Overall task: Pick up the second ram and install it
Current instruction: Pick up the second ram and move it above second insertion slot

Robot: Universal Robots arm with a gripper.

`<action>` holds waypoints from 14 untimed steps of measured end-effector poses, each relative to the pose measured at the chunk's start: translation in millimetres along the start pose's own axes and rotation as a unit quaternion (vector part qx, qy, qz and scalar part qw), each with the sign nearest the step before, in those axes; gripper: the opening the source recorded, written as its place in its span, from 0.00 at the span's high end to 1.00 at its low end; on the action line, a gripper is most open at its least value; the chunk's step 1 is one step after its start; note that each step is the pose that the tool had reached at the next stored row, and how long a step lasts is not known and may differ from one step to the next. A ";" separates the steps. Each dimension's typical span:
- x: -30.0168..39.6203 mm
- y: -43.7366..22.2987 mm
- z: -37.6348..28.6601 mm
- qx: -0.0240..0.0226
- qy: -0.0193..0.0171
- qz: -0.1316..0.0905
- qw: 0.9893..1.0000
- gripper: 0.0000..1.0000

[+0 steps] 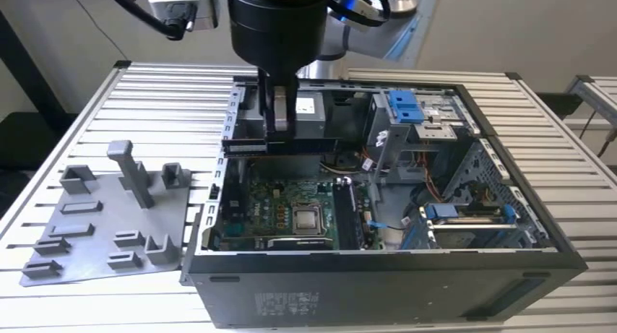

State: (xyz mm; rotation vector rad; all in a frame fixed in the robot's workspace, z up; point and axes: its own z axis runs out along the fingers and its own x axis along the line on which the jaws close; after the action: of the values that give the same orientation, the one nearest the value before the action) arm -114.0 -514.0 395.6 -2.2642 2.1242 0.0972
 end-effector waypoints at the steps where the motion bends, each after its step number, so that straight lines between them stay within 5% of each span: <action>1: 0.2 -3.6 -0.1 0.000 0.000 0.000 1.000 0.86; 14: 3.3 -51.9 -1.1 0.000 0.000 0.000 1.000 0.86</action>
State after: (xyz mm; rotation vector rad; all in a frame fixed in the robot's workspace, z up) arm -62.0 -514.0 395.5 -2.2642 2.1241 0.0973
